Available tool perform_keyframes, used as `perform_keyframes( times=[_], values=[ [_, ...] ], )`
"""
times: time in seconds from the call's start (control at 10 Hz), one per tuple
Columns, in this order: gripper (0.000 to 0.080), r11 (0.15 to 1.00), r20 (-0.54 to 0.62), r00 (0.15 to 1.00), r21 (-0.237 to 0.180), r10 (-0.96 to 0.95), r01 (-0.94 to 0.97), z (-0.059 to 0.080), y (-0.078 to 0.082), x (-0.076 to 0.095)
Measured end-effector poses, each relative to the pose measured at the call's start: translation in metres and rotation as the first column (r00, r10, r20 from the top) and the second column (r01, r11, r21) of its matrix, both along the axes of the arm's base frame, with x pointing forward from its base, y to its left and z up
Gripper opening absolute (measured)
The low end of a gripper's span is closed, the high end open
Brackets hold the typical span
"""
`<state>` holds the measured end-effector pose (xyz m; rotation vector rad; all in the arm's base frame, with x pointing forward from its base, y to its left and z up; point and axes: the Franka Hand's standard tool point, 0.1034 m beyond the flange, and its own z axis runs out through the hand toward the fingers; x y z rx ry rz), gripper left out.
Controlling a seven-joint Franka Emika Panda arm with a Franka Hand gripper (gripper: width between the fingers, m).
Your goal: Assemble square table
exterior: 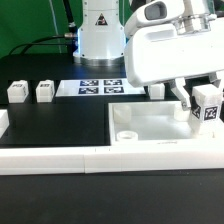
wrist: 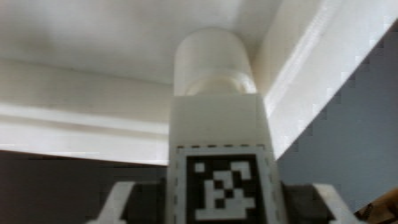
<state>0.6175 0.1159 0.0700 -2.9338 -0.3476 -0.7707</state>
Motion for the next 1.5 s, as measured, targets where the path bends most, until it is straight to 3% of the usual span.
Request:
perform_keyframes(
  times=[0.1, 0.2, 0.3, 0.4, 0.9, 1.1, 1.2, 1.3, 1.5],
  values=[
    [0.0369, 1.0, 0.0, 1.0, 0.0, 0.0, 0.0, 0.0, 0.0, 0.0],
    [0.0549, 1.0, 0.0, 1.0, 0.0, 0.0, 0.0, 0.0, 0.0, 0.0],
    [0.0549, 1.0, 0.0, 1.0, 0.0, 0.0, 0.0, 0.0, 0.0, 0.0],
    [0.0633, 1.0, 0.0, 1.0, 0.0, 0.0, 0.0, 0.0, 0.0, 0.0],
    [0.0649, 1.0, -0.003, 1.0, -0.001, 0.001, -0.001, 0.001, -0.001, 0.0],
    [0.0649, 1.0, -0.078, 0.997, -0.02, 0.007, -0.009, 0.025, -0.01, 0.007],
    [0.0649, 1.0, -0.069, 0.998, -0.019, 0.005, -0.006, 0.028, -0.011, 0.012],
    [0.0649, 1.0, -0.091, 0.996, -0.017, 0.003, -0.005, 0.023, -0.01, 0.013],
    [0.0649, 1.0, -0.248, 0.969, -0.01, -0.004, 0.001, 0.017, 0.005, 0.014]
  ],
)
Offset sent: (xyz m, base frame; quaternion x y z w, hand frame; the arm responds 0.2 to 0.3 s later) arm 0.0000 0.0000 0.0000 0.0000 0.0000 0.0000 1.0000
